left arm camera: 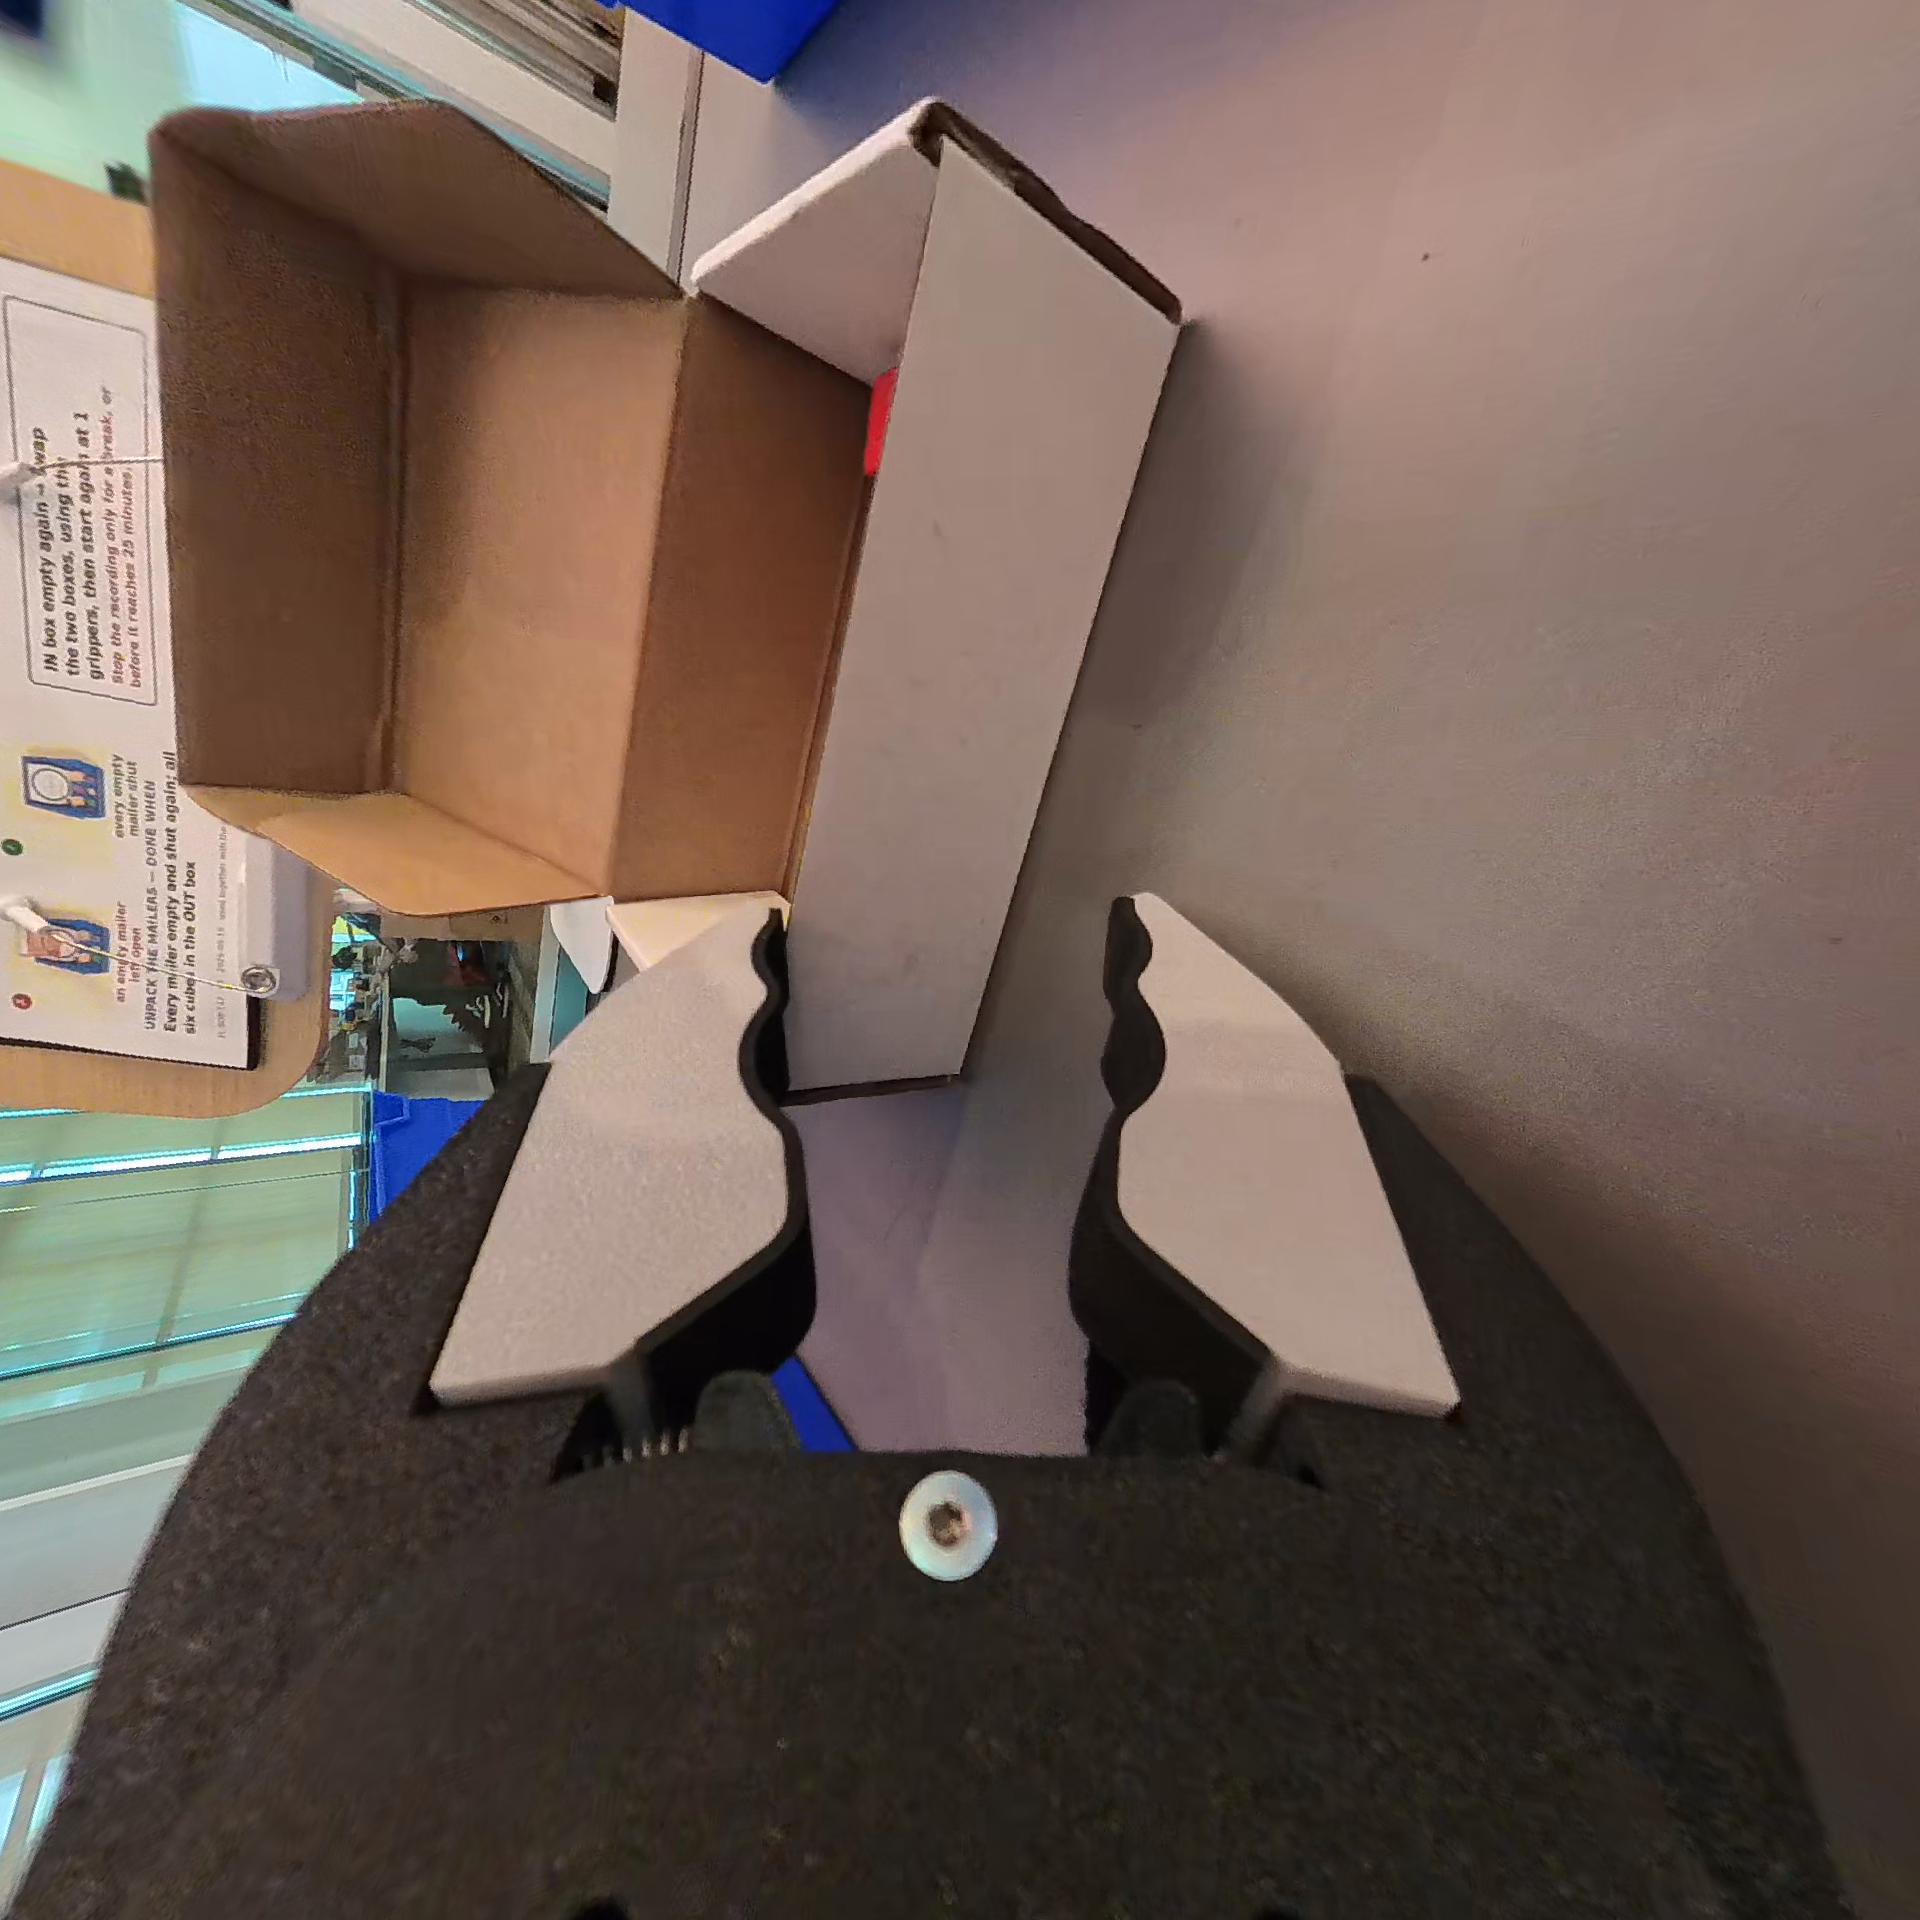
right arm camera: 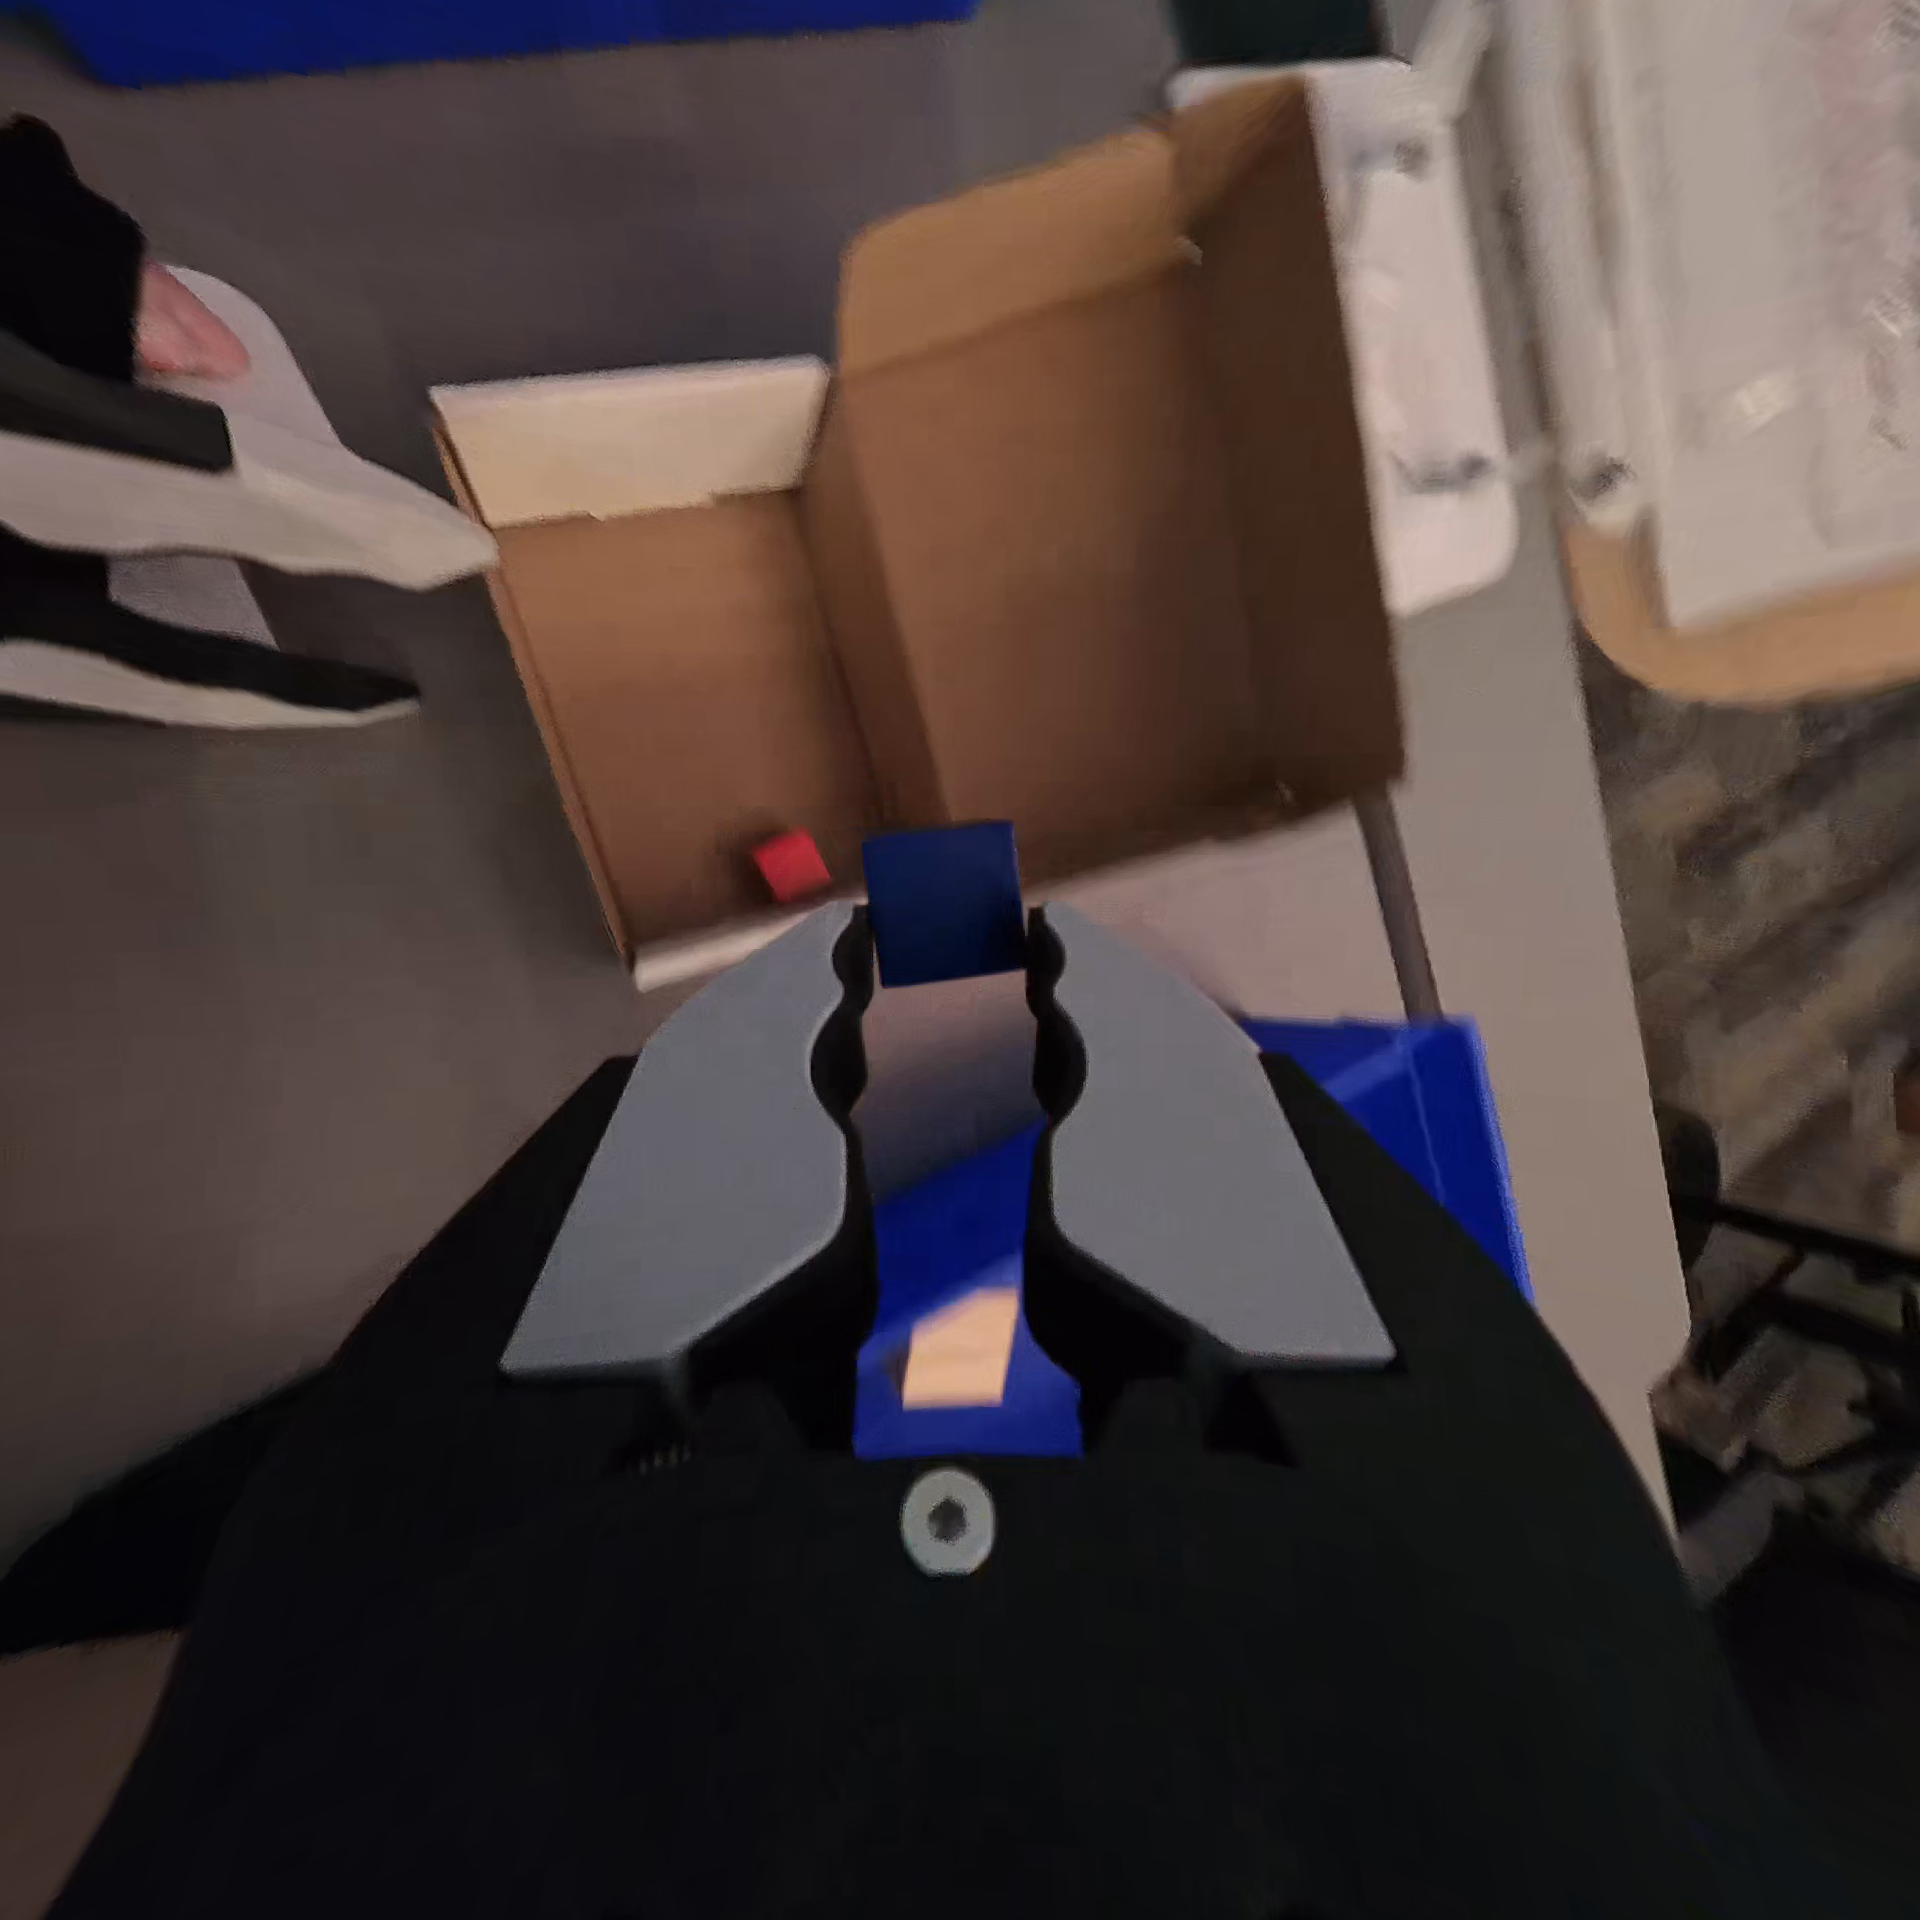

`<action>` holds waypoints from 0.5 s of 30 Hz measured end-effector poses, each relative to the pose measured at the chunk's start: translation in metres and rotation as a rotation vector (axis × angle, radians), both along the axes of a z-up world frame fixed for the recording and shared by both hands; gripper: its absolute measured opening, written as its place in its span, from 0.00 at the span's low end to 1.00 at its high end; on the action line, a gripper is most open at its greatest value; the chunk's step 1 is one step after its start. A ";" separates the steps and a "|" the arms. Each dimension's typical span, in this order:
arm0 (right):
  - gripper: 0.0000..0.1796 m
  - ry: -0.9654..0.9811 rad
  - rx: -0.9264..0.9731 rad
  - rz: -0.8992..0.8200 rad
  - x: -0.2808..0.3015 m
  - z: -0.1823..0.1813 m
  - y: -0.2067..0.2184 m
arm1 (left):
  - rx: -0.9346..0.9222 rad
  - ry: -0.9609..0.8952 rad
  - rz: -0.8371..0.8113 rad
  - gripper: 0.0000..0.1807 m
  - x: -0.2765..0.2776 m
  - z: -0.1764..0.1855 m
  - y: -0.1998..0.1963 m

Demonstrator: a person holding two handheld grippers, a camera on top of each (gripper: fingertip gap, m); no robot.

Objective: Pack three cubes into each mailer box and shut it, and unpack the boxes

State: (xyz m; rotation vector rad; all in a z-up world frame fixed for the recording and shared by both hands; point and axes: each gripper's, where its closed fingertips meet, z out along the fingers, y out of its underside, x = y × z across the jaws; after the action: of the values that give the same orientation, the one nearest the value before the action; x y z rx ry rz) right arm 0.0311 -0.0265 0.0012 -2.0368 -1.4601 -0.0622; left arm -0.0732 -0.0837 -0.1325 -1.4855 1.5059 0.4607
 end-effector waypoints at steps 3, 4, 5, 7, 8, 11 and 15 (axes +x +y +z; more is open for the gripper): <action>0.17 0.047 0.007 -0.172 0.074 0.019 -0.010 | 0.000 0.001 0.002 0.32 0.000 0.000 0.000; 0.17 0.047 -0.019 -0.253 0.103 0.015 -0.012 | 0.001 0.002 0.002 0.33 0.000 0.000 0.000; 0.17 0.041 -0.064 -0.327 0.129 0.006 -0.015 | 0.001 0.003 0.002 0.32 0.000 0.000 0.000; 0.17 0.022 -0.181 -0.449 0.173 -0.022 -0.021 | 0.002 0.003 0.003 0.32 0.000 0.000 0.000; 0.17 0.013 -0.248 -0.507 0.190 -0.037 -0.023 | 0.002 0.004 0.004 0.32 0.000 0.000 0.000; 0.17 -0.009 -0.430 -0.583 0.216 -0.080 -0.028 | 0.003 0.003 0.004 0.32 0.000 0.000 0.000; 0.17 -0.053 -0.555 -0.558 0.223 -0.119 -0.027 | 0.001 0.000 0.007 0.32 -0.001 0.000 0.001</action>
State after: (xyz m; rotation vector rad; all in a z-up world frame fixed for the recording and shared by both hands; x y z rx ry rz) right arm 0.2537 -0.0536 -0.1175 -2.8680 -0.9550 0.0702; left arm -0.0740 -0.0829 -0.1326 -1.4899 1.5007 0.4658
